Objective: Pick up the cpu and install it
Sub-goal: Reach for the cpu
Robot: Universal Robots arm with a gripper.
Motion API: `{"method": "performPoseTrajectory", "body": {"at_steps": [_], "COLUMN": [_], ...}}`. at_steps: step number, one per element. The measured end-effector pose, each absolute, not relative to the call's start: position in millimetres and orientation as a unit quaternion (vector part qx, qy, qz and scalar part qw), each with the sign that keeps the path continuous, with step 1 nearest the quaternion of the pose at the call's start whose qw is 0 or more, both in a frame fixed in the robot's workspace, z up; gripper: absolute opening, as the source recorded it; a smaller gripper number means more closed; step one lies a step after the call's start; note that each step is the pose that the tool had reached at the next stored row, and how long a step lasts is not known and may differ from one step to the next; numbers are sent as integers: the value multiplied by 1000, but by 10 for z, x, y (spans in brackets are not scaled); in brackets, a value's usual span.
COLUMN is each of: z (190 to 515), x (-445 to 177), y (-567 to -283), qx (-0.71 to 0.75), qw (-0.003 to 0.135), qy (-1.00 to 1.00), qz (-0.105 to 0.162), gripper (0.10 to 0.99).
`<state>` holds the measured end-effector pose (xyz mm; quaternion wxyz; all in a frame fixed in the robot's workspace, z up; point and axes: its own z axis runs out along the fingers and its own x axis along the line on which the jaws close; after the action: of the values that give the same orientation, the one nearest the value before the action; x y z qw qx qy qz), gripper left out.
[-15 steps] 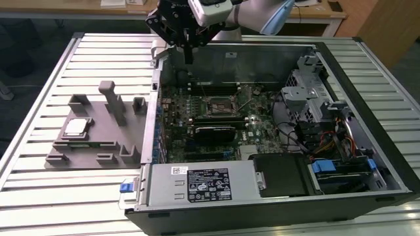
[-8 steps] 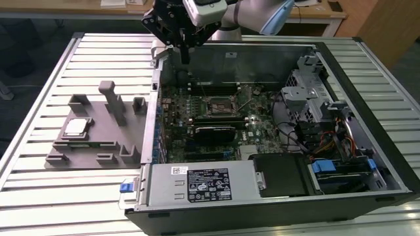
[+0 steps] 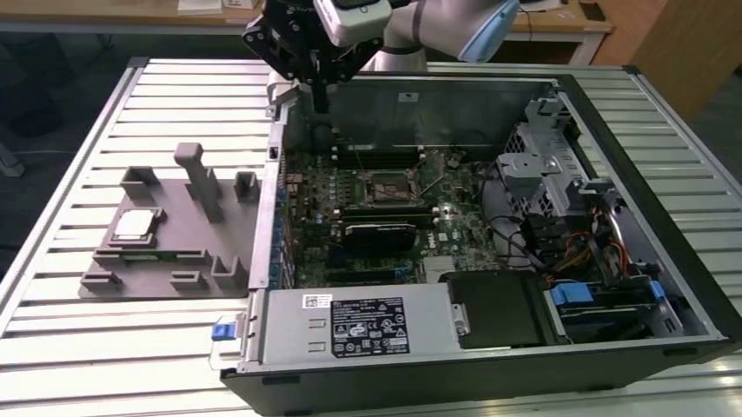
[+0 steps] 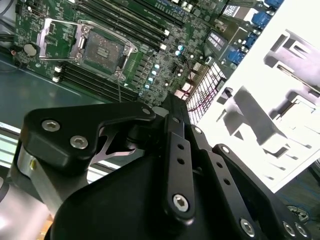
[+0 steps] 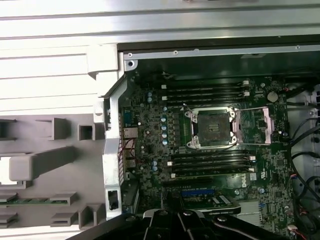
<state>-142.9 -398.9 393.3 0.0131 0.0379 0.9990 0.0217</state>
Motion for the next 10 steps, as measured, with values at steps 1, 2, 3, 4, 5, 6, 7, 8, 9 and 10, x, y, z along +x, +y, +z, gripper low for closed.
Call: {"method": "performPoseTrajectory", "body": {"at_steps": [1,2,3,4,5,6,7,8,9,10], "z": [3933,3933,3933,3933,3933,3933,3933,3933,3933,3933], "x": [-1437,-1445,-1452,-1460,-1468,-1476,-1484,-1493,-1502,-1511], "y": [-3989,-3989,-3989,-3989,-3989,-3989,-3989,-3989,-3989,-3989], "qx": [38,38,38,38,38,38,38,38,38,38], "qw": [13,13,13,13,13,13,13,13,13,13], "qy": [999,999,999,999,999,999,999,999,999,999], "qz": [22,22,22,22,22,22,22,22,22,22], "gripper": [106,106,106,106,106,106,106,106,106,106]}}
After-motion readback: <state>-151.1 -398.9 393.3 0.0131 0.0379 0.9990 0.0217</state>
